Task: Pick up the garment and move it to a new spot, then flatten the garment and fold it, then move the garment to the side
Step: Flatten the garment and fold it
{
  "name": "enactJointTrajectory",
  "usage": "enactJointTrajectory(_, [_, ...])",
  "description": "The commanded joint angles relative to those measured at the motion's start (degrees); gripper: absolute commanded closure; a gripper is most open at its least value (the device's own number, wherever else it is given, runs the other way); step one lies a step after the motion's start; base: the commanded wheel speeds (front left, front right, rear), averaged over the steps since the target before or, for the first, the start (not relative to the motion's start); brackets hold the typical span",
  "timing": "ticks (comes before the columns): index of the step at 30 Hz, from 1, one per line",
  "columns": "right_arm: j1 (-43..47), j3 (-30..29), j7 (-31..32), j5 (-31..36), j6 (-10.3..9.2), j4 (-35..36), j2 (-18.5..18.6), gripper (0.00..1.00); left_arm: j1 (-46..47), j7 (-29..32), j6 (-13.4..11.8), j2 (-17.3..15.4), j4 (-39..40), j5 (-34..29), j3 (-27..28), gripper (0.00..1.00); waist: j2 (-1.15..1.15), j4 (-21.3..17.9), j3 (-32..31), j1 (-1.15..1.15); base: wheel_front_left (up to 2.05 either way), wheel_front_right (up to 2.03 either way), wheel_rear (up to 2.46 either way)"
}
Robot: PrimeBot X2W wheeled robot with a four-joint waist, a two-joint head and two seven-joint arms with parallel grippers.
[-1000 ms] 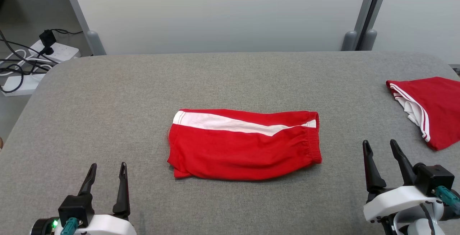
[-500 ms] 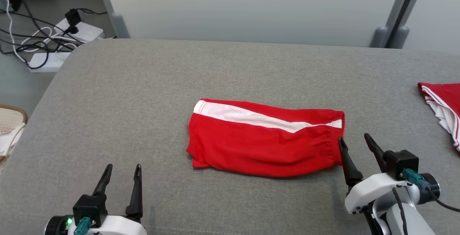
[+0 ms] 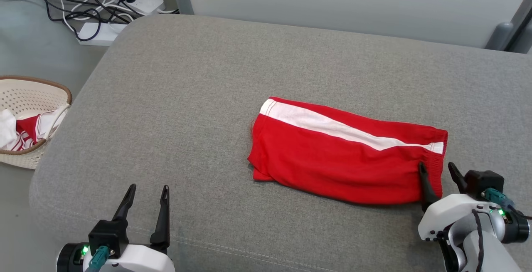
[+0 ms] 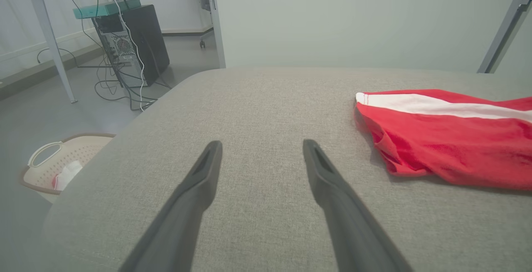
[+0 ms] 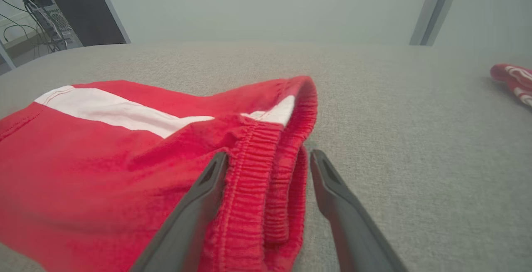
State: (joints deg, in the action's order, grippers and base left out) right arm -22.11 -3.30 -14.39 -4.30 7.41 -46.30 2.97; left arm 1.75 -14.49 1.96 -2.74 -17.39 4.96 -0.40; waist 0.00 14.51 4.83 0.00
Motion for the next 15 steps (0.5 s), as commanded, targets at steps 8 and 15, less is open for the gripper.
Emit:
enactJointTrajectory(8, [-2.61,-3.93,-0.61,-2.10,0.08,-4.69,-0.09,0.00,3.92,-0.51,0.67,-0.31,1.28,-0.58,1.09,0.00,0.00,0.91,1.63,0.00,0.00,0.00,0.00])
enactJointTrajectory(15, [-5.14,-2.70,-0.61,-10.81,0.08,-11.60,-0.09,0.00,5.02,-0.51,1.10,-0.25,1.09,-0.65,0.92,0.00,0.00,2.00,3.22,0.00,0.00,0.00,0.00])
